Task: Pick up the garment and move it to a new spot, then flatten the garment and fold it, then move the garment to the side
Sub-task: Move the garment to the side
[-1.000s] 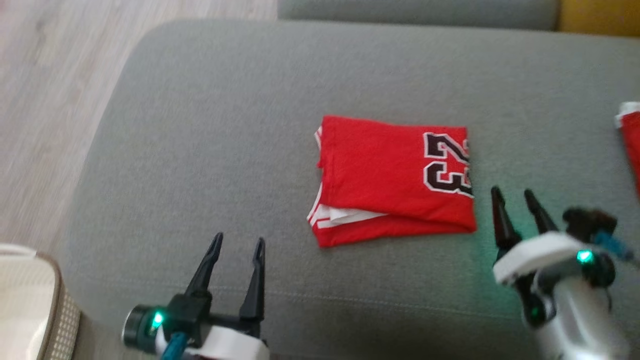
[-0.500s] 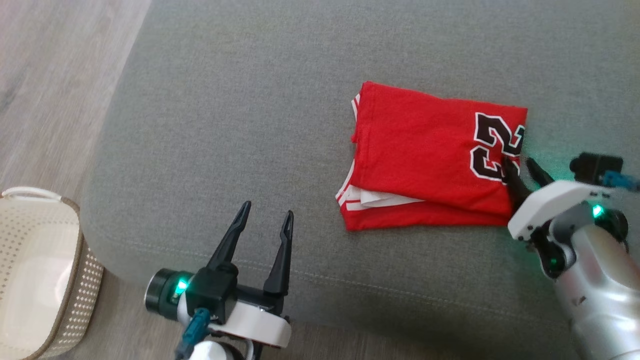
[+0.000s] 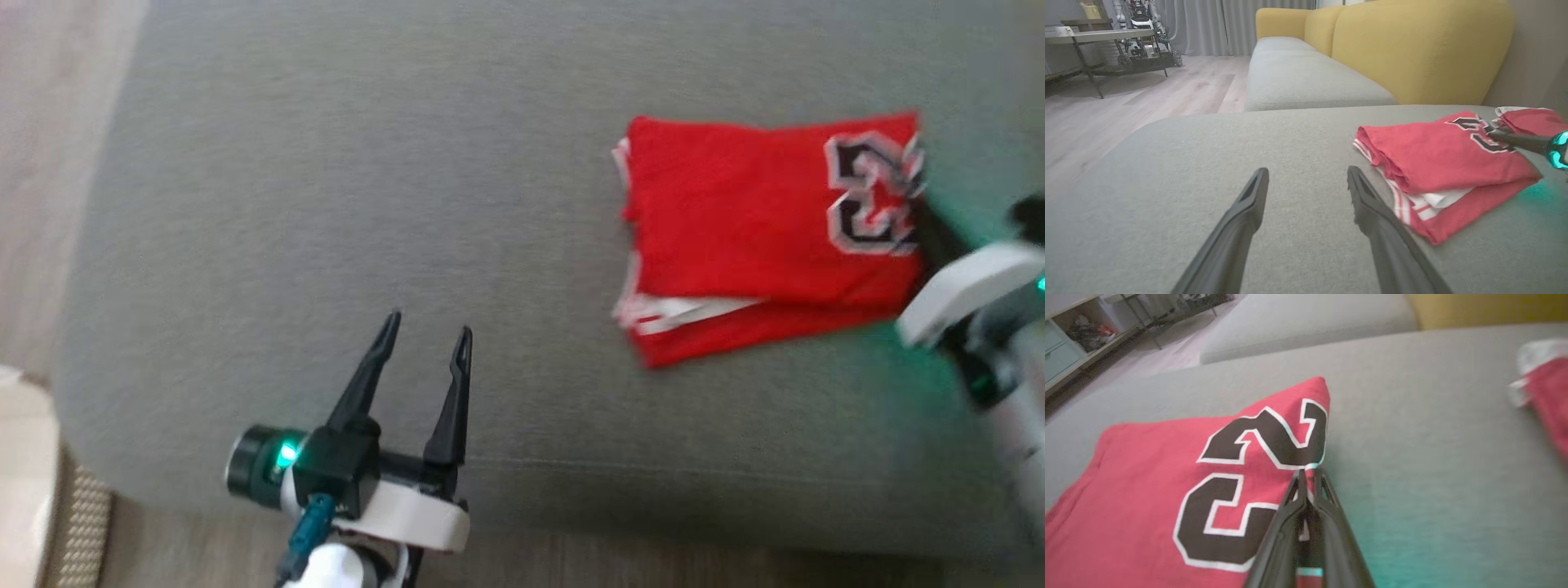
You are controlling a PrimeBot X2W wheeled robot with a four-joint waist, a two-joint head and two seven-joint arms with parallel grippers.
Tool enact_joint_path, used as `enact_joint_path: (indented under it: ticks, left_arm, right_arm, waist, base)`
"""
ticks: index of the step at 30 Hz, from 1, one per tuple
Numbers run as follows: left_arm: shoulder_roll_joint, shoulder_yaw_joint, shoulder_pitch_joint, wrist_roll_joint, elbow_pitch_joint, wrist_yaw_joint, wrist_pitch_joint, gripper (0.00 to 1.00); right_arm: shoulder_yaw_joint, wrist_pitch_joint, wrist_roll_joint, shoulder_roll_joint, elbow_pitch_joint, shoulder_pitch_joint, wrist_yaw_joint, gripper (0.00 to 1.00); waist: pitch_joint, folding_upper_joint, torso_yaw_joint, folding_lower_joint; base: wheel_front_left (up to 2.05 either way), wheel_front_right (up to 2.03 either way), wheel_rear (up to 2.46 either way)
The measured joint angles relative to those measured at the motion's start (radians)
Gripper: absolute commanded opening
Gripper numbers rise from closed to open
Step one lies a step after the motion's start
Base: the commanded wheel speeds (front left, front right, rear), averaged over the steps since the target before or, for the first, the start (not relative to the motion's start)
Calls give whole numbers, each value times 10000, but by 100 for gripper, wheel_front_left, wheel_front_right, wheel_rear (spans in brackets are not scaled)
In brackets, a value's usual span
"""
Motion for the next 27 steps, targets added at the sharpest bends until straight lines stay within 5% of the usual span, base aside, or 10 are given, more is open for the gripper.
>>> enact_joint_path:
  ticks: [15, 27]
  left_arm:
    - [-8, 196, -1412, 339, -284, -362, -31, 100]
    - [0, 244, -1724, 464, -295, -529, -69, 100]
  right_arm:
    - [-1687, 1058, -907, -2345, -1755, -1703, 0, 0]
    - [-3547, 1946, -2529, -2698, -2968, -1783, 0, 0]
  waist:
    - [1696, 0, -1870, 2]
    - [2536, 0, -1989, 1]
  base:
    - [0, 0, 0]
    - [0, 0, 0]
